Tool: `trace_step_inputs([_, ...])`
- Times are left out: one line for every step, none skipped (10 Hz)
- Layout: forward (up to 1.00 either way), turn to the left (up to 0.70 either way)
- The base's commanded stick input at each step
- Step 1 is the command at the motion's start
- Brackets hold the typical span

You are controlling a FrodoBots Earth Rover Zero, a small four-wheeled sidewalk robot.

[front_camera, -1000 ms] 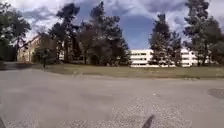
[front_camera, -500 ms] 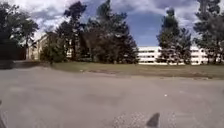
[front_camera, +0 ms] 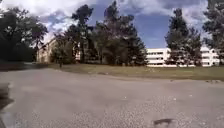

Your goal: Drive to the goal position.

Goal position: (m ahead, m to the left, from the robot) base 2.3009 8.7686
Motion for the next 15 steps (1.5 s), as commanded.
trace_step_inputs([0.00, 0.45])
trace_step_inputs([0.00, 0.45])
trace_step_inputs([0.00, 0.45])
trace_step_inputs([0.00, 0.45])
trace_step_inputs([0.00, 0.45])
trace_step_inputs([0.00, 0.45])
trace_step_inputs([0.00, 0.45])
trace_step_inputs([0.24, 0.35])
trace_step_inputs([0.45, 0.27])
trace_step_inputs([0.45, 0.27])
trace_step_inputs([0.45, 0.27])
trace_step_inputs([0.45, 0.27])
trace_step_inputs([0.45, 0.27])
trace_step_inputs([0.45, 0.27])
trace_step_inputs([0.45, 0.27])
